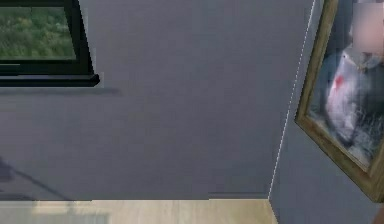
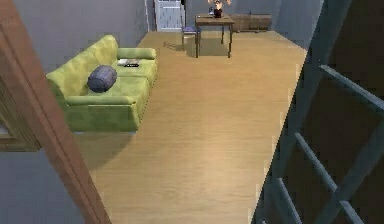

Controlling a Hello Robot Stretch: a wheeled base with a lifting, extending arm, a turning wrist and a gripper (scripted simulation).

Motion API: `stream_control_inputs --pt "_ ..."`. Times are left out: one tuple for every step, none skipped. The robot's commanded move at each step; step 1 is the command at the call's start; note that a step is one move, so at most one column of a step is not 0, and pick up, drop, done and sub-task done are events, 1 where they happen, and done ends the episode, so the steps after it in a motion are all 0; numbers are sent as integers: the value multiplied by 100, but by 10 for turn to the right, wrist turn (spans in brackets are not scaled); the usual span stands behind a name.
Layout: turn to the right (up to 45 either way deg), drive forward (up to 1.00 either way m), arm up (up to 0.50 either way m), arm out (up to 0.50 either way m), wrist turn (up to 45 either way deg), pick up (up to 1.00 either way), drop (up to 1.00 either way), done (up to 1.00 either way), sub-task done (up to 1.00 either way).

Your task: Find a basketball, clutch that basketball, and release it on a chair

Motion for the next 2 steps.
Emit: stream_control_inputs --pt "0 25 0 0 0 0 0 0 0" --pt "-450 0 0 0 0 0 0 0 0"
